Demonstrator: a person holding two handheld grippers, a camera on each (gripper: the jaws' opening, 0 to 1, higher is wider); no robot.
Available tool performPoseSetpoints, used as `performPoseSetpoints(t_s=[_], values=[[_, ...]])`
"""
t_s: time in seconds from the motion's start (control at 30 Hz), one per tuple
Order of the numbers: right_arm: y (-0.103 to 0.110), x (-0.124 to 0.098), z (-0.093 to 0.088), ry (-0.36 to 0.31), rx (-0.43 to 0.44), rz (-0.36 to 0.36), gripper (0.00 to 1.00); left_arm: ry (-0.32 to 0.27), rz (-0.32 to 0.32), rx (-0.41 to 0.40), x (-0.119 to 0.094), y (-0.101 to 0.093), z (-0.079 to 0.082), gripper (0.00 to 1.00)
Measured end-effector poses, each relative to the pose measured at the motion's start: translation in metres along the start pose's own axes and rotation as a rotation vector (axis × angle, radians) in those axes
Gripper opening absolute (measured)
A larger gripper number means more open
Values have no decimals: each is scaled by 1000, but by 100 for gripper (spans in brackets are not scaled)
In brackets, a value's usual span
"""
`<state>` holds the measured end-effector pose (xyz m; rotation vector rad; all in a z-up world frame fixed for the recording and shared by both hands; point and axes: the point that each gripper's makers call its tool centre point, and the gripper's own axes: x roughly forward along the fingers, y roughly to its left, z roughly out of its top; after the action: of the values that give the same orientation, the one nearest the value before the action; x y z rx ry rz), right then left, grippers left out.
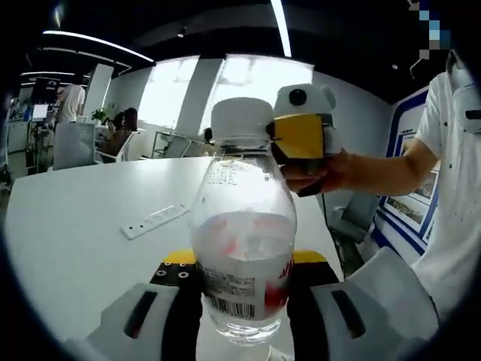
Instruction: Arrange the tabletop items into an orderly group along one side of the table until the central work area is clear of visible clutter.
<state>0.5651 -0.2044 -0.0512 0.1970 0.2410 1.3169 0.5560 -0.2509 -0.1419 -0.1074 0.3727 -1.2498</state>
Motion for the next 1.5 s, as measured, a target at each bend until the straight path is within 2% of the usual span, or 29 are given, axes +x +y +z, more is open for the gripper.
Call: performPoseSetpoints(t_s=[0.53, 1.03, 1.3, 1.5], values=[[-40, -4, -17, 4, -97, -61, 18, 43, -30, 67, 30, 36, -11, 43], [-63, 11, -53, 23, -194, -91, 18, 70, -30, 99, 40, 72, -45, 43], [-67, 12, -71, 41, -239, -109, 18, 102, -34, 127, 45, 79, -63, 43], [-68, 16, -80, 39, -255, -124, 18, 102, -30, 133, 42, 81, -72, 43]])
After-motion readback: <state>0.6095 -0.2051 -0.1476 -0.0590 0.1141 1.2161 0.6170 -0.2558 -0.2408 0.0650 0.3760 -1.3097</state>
